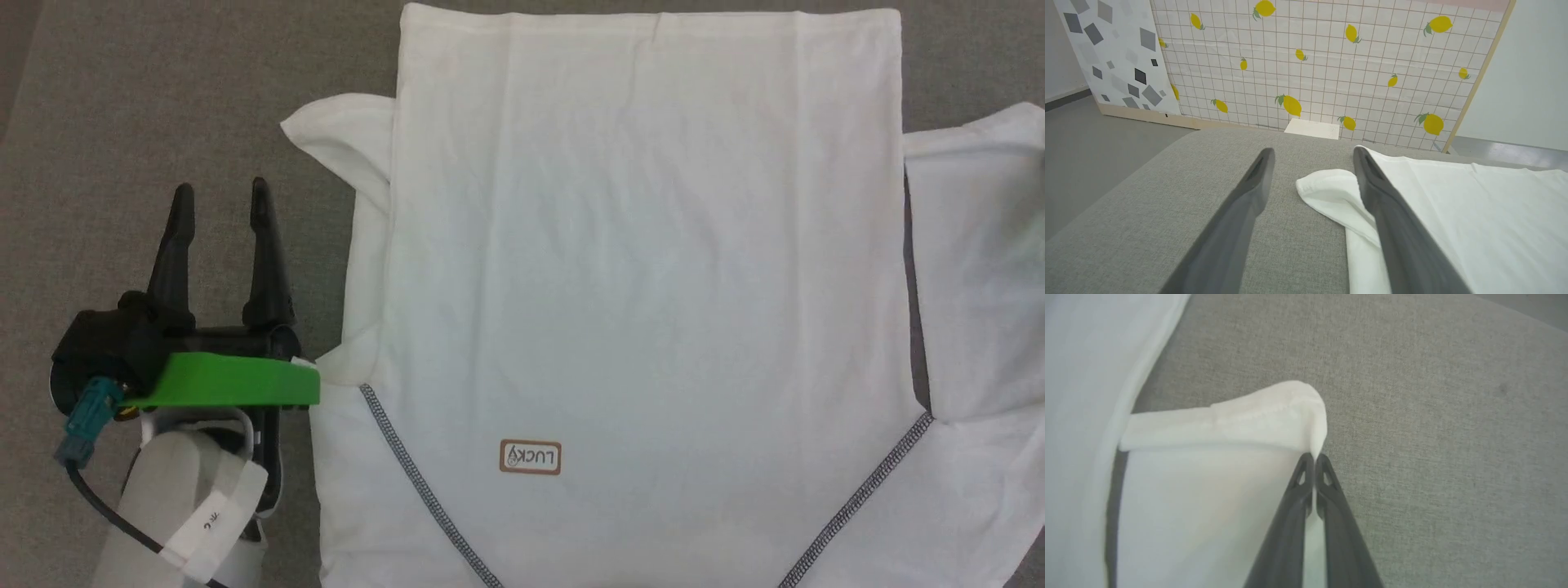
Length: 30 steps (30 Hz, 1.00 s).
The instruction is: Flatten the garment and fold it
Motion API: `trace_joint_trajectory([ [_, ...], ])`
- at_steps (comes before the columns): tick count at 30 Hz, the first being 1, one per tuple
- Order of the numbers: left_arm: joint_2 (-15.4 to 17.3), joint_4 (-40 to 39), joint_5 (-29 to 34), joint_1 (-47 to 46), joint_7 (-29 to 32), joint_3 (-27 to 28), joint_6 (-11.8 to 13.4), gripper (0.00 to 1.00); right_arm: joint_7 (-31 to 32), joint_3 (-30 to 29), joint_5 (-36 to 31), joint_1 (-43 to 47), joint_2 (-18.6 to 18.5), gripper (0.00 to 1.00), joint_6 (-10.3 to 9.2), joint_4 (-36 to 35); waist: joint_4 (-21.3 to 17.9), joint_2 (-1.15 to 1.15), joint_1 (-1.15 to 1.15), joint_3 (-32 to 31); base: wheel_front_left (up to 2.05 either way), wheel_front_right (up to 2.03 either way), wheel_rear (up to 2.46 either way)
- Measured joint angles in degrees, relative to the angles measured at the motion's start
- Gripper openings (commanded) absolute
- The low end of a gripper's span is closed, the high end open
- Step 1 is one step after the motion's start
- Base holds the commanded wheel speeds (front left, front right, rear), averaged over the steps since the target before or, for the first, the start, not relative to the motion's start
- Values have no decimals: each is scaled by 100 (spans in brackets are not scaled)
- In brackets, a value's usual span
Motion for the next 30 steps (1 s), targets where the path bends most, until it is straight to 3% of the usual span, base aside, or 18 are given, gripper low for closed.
trace_joint_trajectory([
  [7, -23, 129, 31, 273, -1, 70, -81, 100, -299, -1228, 33, 619, 41, 0, 0, -420, -86, 0, -1, -482, 0, 0, 0],
  [14, -10, 143, 25, 775, -1, 178, -76, 100, -177, -1655, 172, 1380, 74, 0, -2, -1558, -228, 0, -1, -1063, 0, 0, 0],
  [19, 22, 107, 12, 1084, 14, 233, -69, 100, 242, -1207, 469, 1813, 232, 0, -2, -2719, -331, 0, -1, -1476, 0, 0, 0],
  [24, 85, -33, -47, 1294, 114, 289, -20, 100, 692, -377, 889, 2039, 398, 0, -2, -3734, -416, 0, -1, -1846, 0, 0, 0],
  [30, 134, -176, -153, 1388, 216, 324, 31, 100, 840, 890, 1224, 2029, 711, 0, -2, -4091, -449, 0, -1, -2112, 0, 0, 0],
])
